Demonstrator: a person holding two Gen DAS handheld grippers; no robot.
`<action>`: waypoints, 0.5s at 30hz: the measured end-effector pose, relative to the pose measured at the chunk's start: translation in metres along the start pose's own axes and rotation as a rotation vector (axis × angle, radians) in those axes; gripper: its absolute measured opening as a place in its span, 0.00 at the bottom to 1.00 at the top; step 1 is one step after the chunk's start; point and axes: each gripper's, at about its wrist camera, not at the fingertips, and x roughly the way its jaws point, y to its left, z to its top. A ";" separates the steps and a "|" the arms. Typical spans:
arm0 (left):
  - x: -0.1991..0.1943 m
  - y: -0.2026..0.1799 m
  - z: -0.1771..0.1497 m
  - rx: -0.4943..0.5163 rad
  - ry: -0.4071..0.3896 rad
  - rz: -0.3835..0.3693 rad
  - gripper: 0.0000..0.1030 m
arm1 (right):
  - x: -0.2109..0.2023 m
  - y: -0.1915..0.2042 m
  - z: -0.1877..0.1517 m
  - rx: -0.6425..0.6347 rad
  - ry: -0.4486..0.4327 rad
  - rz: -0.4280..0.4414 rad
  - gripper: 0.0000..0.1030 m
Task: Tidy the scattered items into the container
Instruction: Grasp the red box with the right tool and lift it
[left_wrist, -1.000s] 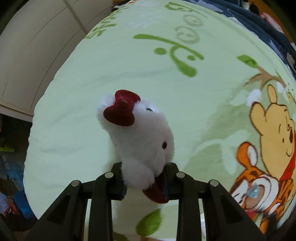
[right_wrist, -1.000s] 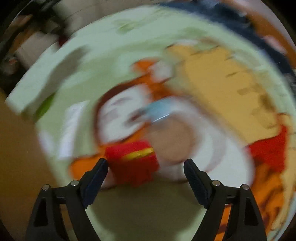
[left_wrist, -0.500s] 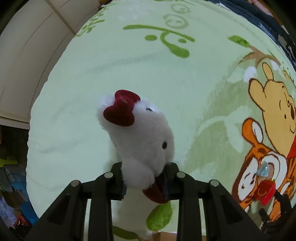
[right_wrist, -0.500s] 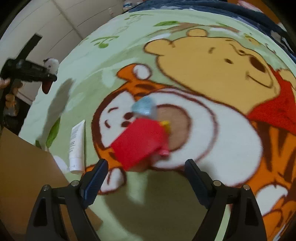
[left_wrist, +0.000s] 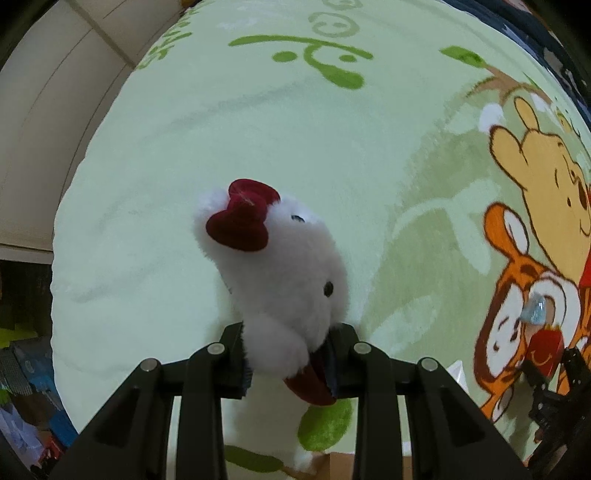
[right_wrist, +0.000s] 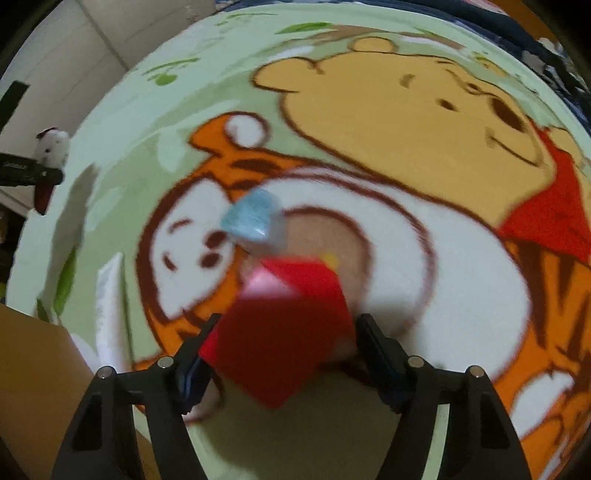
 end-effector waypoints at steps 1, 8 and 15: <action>0.000 0.001 -0.001 0.003 0.003 -0.003 0.30 | -0.003 -0.004 -0.003 0.018 0.002 -0.022 0.70; 0.004 0.012 -0.009 0.003 0.014 -0.006 0.31 | -0.021 -0.015 -0.011 0.033 -0.030 0.023 0.72; 0.010 0.018 -0.013 0.005 0.025 -0.002 0.31 | 0.011 0.014 0.003 -0.026 0.039 -0.028 0.72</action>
